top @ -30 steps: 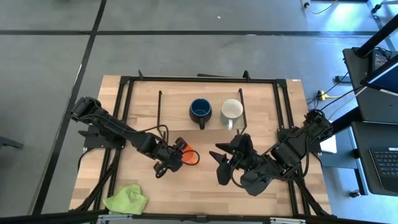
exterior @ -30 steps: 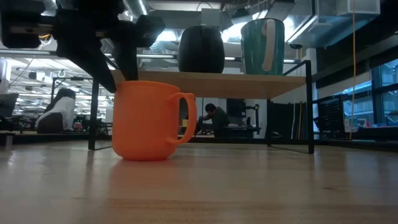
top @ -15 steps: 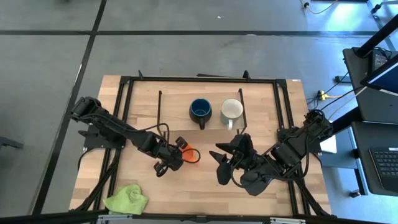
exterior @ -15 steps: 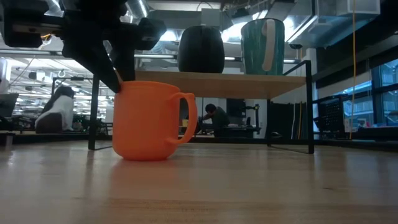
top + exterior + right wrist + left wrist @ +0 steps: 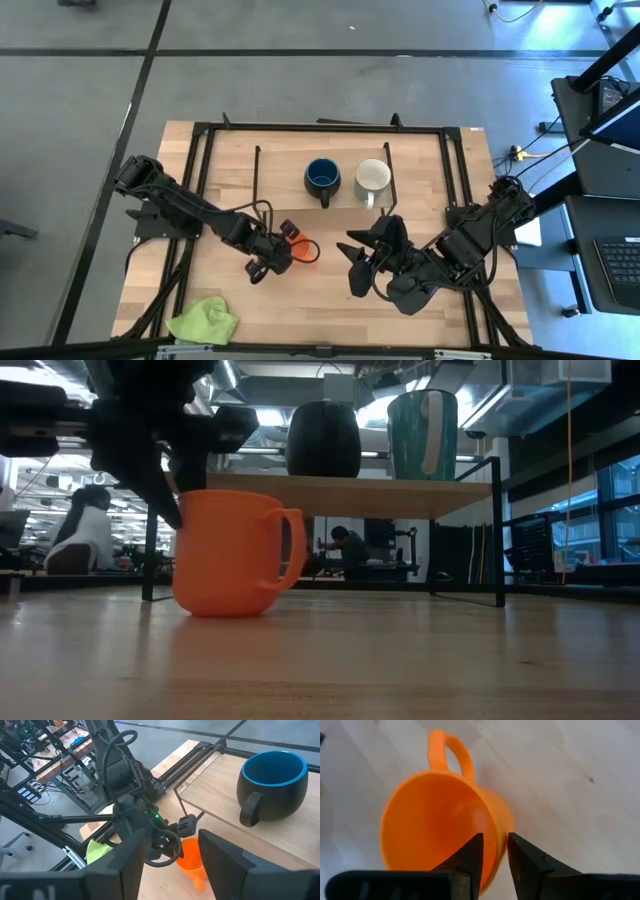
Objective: Stack small to large cups/mugs on shelf
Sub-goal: Put the orange mug on the shelf
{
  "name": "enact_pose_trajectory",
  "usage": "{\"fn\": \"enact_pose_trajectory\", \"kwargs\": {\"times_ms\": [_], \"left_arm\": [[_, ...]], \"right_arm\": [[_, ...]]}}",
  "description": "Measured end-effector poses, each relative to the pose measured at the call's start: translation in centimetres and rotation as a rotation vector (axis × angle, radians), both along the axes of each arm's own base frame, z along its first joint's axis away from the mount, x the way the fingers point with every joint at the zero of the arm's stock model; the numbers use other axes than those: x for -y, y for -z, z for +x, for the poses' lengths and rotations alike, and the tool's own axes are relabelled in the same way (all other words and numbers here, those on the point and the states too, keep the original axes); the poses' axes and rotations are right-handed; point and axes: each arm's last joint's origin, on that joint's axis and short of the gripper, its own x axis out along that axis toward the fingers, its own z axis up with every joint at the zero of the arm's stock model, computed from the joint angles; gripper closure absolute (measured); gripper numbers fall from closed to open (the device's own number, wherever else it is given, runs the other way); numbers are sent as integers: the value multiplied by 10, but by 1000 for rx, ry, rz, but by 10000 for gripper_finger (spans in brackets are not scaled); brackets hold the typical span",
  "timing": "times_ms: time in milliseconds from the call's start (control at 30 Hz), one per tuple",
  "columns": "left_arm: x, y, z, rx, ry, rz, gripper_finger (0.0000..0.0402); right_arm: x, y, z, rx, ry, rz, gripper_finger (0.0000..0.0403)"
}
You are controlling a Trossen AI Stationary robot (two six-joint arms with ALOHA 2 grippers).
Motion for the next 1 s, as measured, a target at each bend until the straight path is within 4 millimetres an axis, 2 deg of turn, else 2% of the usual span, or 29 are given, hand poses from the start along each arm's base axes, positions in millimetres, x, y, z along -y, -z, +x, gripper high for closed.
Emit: {"fn": "enact_pose_trajectory", "kwargs": {"times_ms": [200, 467, 700, 867, 1000], "left_arm": [[-3, 0, 1, 2, -2, 12, 336], [-3, 0, 1, 3, 31, 39, 393], [6, -11, -2, -52, 66, 30, 397], [17, -44, -8, -123, 141, 117, 398], [19, -85, -11, -150, 215, 215, 399]], "right_arm": [[0, 0, 0, 3, 6, -5, 216], [0, 0, 0, 3, 7, -6, 216], [2, 2, -2, -13, 23, 2, 216], [3, 4, -4, -27, 39, 11, 216], [3, 4, -4, -28, 39, 10, 216]]}}
